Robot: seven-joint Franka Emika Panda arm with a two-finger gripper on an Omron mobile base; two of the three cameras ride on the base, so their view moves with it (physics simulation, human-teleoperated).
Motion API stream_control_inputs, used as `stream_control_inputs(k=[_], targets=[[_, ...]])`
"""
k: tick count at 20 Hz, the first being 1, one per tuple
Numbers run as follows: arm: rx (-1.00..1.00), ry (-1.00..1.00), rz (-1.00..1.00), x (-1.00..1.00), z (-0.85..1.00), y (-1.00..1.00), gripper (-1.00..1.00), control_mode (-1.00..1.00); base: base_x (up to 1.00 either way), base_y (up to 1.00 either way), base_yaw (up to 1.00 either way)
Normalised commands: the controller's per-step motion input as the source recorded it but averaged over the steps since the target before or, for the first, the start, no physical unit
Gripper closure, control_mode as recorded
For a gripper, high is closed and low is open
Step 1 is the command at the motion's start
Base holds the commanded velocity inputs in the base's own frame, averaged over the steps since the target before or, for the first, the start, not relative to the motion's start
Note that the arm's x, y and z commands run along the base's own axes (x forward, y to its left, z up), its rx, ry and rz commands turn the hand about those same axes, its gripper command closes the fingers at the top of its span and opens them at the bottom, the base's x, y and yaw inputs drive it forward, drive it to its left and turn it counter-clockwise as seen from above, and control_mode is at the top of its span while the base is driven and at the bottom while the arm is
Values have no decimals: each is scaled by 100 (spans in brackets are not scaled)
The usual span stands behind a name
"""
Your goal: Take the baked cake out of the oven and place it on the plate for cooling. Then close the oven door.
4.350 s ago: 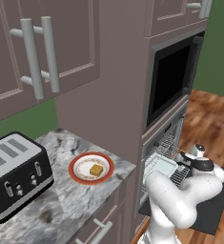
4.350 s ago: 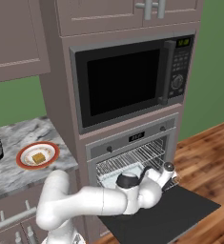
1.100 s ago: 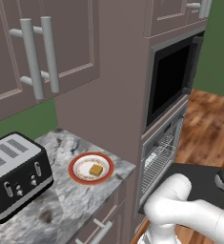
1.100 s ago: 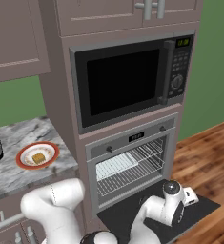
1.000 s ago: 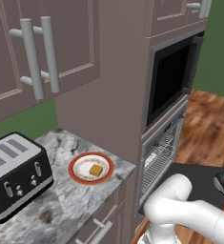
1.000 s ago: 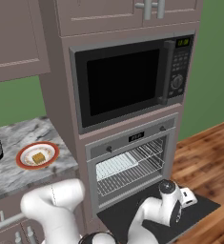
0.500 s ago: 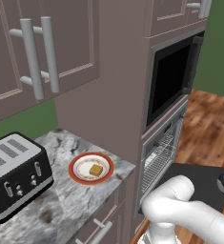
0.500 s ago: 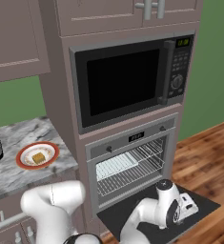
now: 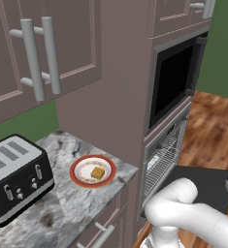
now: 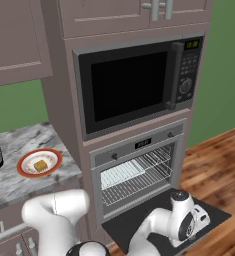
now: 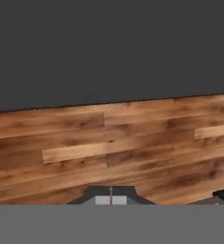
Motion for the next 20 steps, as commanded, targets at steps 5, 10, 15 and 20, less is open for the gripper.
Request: stream_control_inputs(k=[5, 10, 15, 20], targets=[[25, -7, 30, -8, -17, -45, 100, -100, 0, 0, 0], [23, 0, 20, -12, -13, -48, 100, -100, 0, 0, 0], [20, -5, 17, -3, -13, -40, 100, -100, 0, 0, 0], [14, -10, 8, 0, -24, -16, 100, -100, 0, 0, 0]])
